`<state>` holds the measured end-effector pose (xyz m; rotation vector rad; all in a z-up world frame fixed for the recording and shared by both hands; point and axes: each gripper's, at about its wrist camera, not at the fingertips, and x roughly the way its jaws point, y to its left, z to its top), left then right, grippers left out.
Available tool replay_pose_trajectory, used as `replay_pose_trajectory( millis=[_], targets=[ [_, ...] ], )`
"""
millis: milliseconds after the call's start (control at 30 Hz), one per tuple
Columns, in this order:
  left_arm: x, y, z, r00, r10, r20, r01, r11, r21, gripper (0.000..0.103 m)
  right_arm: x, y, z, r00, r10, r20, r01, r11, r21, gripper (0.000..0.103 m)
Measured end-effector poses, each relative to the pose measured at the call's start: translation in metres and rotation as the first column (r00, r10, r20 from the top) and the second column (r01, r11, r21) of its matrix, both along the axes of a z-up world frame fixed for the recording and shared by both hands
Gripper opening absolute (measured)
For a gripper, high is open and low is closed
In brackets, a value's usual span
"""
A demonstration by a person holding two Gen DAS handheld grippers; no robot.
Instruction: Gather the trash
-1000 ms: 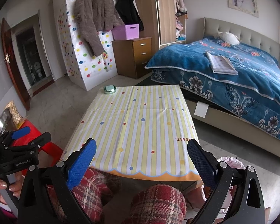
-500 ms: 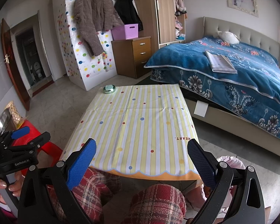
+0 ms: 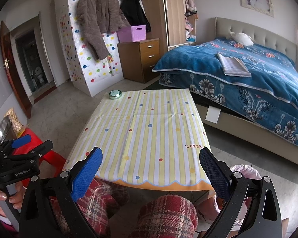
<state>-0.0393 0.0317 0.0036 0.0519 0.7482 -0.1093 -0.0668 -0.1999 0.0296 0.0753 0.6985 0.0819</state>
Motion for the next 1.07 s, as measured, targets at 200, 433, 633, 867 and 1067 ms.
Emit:
replay_pose_trajectory(
  millis=[200,433,633,867,1067],
  targets=[
    [0.0,0.0,0.0,1.0,-0.003,-0.003,0.003,1.0,0.001,0.096,0.0,-0.002,0.0,1.0,-0.001,0.001,0.001,1.0,0.002,0.097],
    [0.0,-0.003,0.003,1.0,-0.006,-0.002,0.006,1.0,0.005,0.096,-0.002,-0.006,0.0,1.0,-0.009,0.001,0.009,1.0,0.008,0.097],
    [-0.002,-0.007,0.002,1.0,-0.017,0.004,0.017,1.0,0.017,0.096,-0.001,-0.005,-0.001,1.0,-0.007,0.0,0.007,1.0,0.008,0.097],
    [0.0,-0.008,-0.004,0.999,-0.042,0.023,0.042,0.999,0.002,0.096,0.001,-0.005,-0.008,1.0,-0.021,-0.006,0.022,1.0,0.016,0.097],
    [0.013,-0.014,-0.028,0.997,-0.076,0.029,0.077,0.997,-0.021,0.096,0.001,-0.032,-0.031,0.997,-0.068,-0.033,0.068,0.998,0.011,0.097]
  ],
)
